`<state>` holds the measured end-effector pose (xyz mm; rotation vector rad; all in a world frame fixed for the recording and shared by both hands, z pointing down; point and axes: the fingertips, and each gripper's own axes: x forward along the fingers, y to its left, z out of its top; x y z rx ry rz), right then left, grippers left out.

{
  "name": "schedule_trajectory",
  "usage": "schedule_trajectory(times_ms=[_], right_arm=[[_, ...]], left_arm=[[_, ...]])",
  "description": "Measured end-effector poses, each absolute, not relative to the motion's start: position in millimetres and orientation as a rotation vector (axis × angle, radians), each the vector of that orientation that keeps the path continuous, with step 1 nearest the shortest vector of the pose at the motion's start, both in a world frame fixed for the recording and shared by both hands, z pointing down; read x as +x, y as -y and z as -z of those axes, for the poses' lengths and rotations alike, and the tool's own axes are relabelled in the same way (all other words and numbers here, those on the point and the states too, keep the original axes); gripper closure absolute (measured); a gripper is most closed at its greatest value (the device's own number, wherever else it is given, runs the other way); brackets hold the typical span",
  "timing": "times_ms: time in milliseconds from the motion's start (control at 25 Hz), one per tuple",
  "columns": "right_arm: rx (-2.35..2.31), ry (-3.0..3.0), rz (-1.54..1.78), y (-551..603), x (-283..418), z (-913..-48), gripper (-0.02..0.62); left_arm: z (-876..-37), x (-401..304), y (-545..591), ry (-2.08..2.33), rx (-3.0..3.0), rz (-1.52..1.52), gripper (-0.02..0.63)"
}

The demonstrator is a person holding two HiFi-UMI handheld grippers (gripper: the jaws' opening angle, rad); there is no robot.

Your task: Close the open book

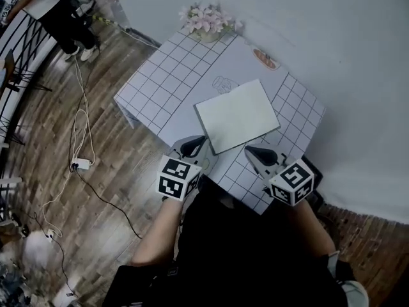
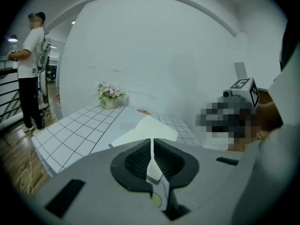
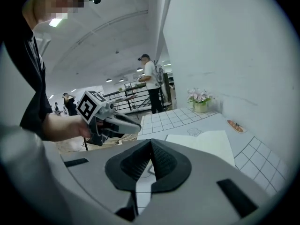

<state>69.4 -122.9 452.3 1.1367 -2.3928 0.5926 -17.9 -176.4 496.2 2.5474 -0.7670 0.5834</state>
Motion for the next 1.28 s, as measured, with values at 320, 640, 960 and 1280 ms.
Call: schedule_trajectory(times_ms=[320,640,960,1280], right_arm=[[0.834,2.38,-0.447,134.9,65.0,-491.4,0.591],[0.609,2.292,-0.301,134.6,80.2,-544.0,0.522],[0.408,2.208,-0.187,133.4,76.2,-597.3,0.454],[0.276,2.073,-0.004,138.0,76.9,-640.9,0.443]], left_arm=[[-525.6,-38.0,162.8,0.965,2.377,-0.631,0.58],[-561.0,-22.9,145.2,1.005,2.305,-0.683,0.578],[-587.7,-5.6,140.2,0.991,2.271,-0.683,0.548],[-618.8,-11.2,125.6,0.996,2.203,-0.686,0.54]])
